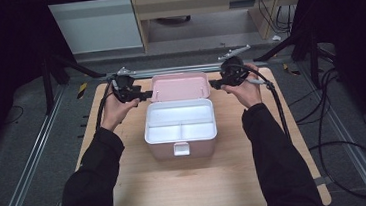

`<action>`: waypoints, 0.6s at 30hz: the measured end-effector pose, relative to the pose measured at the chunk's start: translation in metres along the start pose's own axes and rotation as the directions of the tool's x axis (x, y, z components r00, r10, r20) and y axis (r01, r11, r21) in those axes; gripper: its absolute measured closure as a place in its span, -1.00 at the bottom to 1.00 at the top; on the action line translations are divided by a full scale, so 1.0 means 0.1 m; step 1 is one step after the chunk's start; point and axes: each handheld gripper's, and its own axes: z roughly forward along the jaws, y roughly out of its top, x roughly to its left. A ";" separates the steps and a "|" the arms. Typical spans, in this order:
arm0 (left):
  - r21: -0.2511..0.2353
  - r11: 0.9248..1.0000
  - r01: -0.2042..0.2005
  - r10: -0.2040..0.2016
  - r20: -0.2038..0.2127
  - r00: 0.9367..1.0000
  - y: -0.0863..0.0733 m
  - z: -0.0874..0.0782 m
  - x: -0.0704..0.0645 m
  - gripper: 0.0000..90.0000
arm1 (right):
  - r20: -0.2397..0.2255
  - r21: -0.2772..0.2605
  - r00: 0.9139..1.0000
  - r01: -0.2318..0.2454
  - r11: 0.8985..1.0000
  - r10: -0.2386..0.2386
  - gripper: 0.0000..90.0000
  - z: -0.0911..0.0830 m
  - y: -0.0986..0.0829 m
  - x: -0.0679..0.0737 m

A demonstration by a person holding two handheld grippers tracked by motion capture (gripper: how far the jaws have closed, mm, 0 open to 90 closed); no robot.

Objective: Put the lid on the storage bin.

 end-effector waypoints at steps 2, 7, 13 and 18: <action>0.015 1.000 -0.006 0.007 -0.013 1.000 0.04 0.08 0.02 -0.11 | 0.003 0.008 1.000 -0.023 1.000 0.022 -0.08 0.08 -0.02 -0.03; 0.014 1.000 0.015 -0.015 -0.013 1.000 0.04 0.18 0.04 -0.12 | 0.004 0.023 0.999 -0.048 0.999 0.048 -0.10 0.23 -0.07 -0.06; 0.082 0.996 0.033 -0.032 -0.010 0.999 -0.05 0.41 0.06 -0.13 | -0.004 0.084 0.998 -0.064 0.994 0.064 -0.07 0.56 -0.19 -0.04; 0.102 0.994 0.048 -0.047 -0.008 0.999 -0.08 0.52 0.09 -0.13 | -0.020 0.106 0.996 -0.083 0.991 0.086 -0.06 0.73 -0.26 -0.05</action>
